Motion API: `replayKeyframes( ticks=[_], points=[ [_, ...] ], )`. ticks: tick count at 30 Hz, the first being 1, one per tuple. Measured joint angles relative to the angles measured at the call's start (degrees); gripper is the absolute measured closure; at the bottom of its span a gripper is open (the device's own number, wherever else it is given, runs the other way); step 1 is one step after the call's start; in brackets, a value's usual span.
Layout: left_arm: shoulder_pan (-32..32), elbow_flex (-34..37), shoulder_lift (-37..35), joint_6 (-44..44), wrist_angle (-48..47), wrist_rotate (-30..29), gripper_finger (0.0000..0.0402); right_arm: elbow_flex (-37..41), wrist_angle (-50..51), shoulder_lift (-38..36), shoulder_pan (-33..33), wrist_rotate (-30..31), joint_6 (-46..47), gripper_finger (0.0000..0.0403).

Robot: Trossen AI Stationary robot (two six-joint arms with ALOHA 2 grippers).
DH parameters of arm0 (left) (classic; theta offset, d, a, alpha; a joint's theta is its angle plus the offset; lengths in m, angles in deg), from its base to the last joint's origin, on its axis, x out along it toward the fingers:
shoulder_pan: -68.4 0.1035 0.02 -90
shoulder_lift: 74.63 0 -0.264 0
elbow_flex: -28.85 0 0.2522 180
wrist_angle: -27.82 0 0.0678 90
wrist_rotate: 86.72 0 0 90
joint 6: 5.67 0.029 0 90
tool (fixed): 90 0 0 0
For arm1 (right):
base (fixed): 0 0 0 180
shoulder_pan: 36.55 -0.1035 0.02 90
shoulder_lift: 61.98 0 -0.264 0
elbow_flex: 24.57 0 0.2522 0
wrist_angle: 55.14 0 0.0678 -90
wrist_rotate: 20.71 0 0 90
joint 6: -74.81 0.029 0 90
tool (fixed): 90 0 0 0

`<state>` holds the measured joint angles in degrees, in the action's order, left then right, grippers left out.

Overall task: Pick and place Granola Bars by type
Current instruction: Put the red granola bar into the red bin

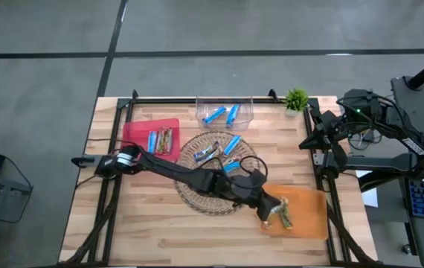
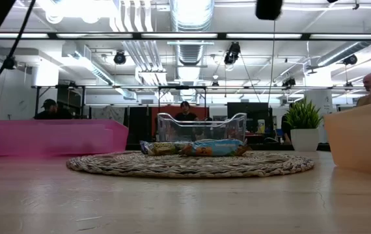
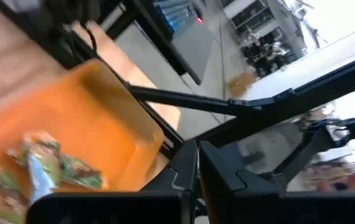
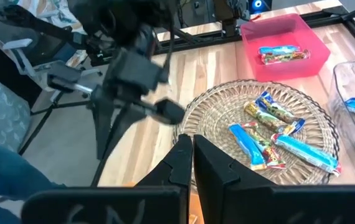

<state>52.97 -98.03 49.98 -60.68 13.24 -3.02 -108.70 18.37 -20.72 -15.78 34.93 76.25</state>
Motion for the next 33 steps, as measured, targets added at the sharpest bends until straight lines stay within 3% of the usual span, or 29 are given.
replayKeyframes(
  ticks=[8, 15, 23, 33],
  points=[
    [-1.37, 0.0, -7.64, 9.4, -10.76, -7.13, 0.0401, 0.0, 0.0, 0.02, 0.0, -0.02, 0.86, 0.0394],
    [-3.38, 0.0, -15.54, 20.06, -20.46, -18.78, 0.0401, 0.0, -0.02, 0.02, -0.02, -0.02, 1.16, 0.0394],
    [-2.89, 0.59, -19.6, 27.68, -27.55, -20.9, 0.0401, 0.02, -0.58, 0.32, 0.0, 0.03, 2.29, 0.0394],
    [1.26, 10.23, -20.78, 27.96, -27.53, -19.47, 0.0401, 0.04, -3.48, 3.06, 0.0, 3.12, 2.53, 0.0394]
  ],
)
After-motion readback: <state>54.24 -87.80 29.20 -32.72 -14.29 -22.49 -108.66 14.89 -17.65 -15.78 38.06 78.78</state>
